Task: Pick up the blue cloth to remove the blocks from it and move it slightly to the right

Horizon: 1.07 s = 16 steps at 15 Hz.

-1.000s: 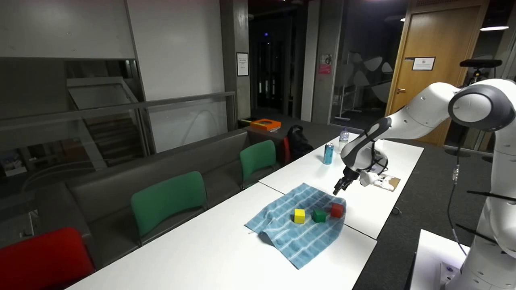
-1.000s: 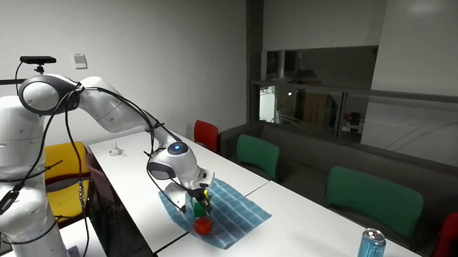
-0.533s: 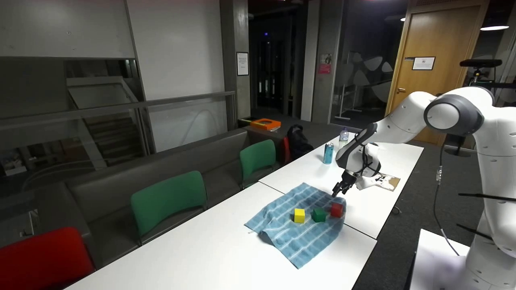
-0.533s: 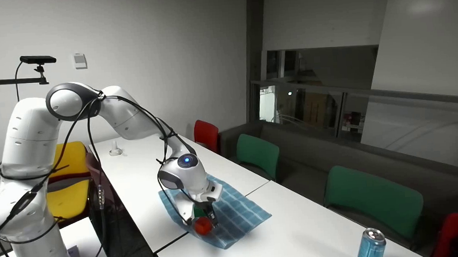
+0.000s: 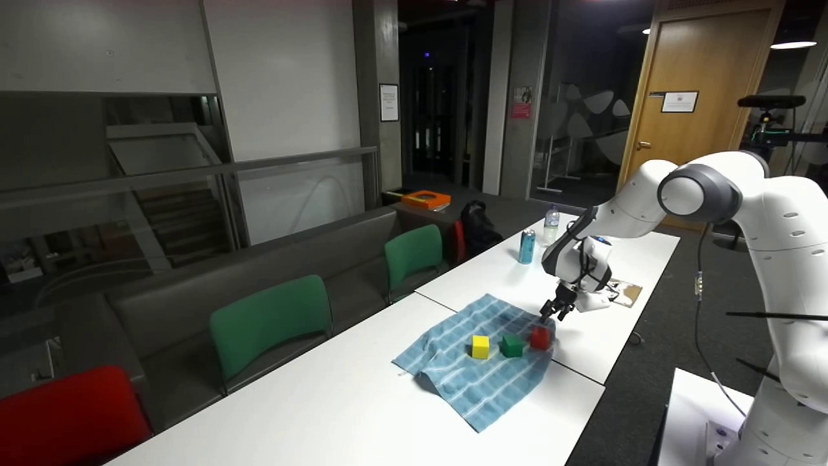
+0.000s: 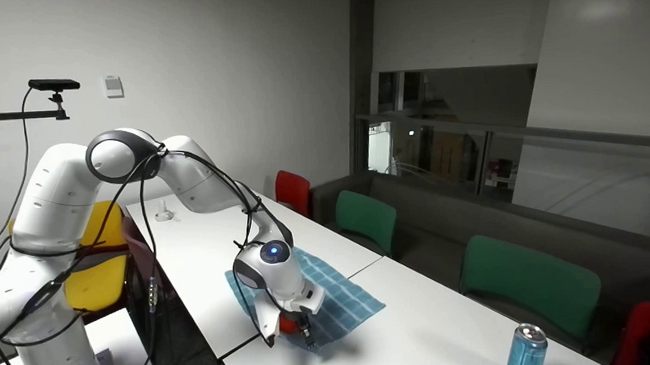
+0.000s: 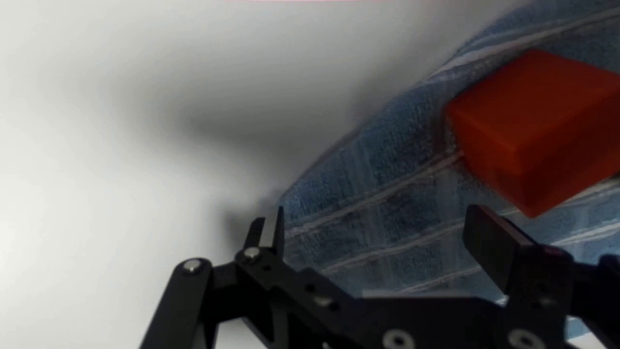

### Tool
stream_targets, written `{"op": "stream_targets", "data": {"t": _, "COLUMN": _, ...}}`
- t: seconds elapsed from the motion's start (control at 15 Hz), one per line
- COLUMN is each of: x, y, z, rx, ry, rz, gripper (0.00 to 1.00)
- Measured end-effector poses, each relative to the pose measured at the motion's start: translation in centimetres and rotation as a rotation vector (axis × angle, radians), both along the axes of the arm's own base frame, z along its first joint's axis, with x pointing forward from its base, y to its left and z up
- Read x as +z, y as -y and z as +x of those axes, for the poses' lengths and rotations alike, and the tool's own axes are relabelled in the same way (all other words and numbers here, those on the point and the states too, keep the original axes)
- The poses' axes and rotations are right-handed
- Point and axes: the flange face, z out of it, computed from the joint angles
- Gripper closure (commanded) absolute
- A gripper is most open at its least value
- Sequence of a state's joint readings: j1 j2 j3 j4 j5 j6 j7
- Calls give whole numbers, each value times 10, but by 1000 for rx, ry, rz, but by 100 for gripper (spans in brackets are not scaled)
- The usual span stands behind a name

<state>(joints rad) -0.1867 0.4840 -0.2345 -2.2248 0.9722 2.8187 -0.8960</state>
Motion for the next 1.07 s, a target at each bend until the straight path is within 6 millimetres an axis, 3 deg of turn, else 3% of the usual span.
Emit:
{"op": "stream_targets", "data": {"t": 0.47, "x": -22, "y": 1, "z": 23, "rx": -16, "ry": 18, "rz": 31, "gripper": 0}}
{"op": "stream_targets", "data": {"t": 0.87, "x": -33, "y": 6, "z": 27, "rx": -23, "ry": 16, "rz": 38, "gripper": 0}}
{"op": "stream_targets", "data": {"t": 0.93, "x": -33, "y": 7, "z": 27, "rx": -25, "ry": 16, "rz": 38, "gripper": 25}}
{"op": "stream_targets", "data": {"t": 1.07, "x": -33, "y": 8, "z": 26, "rx": -27, "ry": 17, "rz": 38, "gripper": 34}}
